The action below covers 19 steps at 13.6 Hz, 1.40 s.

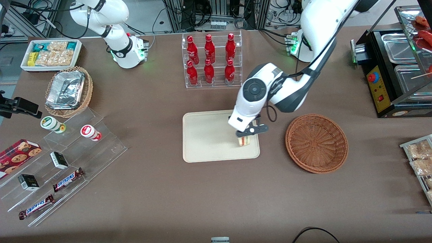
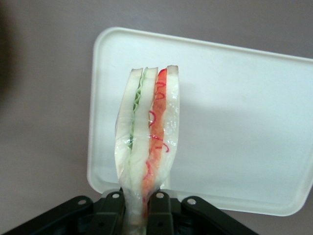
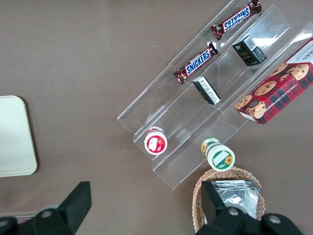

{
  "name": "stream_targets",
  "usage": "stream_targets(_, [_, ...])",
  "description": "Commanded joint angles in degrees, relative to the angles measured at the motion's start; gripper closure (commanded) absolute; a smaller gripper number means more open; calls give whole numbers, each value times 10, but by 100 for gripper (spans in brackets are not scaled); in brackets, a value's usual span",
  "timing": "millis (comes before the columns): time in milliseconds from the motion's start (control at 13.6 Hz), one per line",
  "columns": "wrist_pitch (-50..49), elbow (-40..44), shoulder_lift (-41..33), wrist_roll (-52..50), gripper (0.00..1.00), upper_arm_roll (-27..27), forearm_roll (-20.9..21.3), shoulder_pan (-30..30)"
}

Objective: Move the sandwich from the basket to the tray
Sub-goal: 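Lift the sandwich and carry it over the cream tray, then lower the sandwich onto the tray and open the left gripper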

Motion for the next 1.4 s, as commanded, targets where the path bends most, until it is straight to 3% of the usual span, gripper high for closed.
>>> stream_targets(0, [-12, 74, 57, -48, 100, 1, 27, -37])
stream_targets(294, [-8, 97, 89, -100, 100, 1, 59, -60])
stream_targets(809, [-6, 141, 133, -123, 100, 3, 66, -94])
stream_targets(1324, [9, 143, 148, -131, 100, 52, 65, -133])
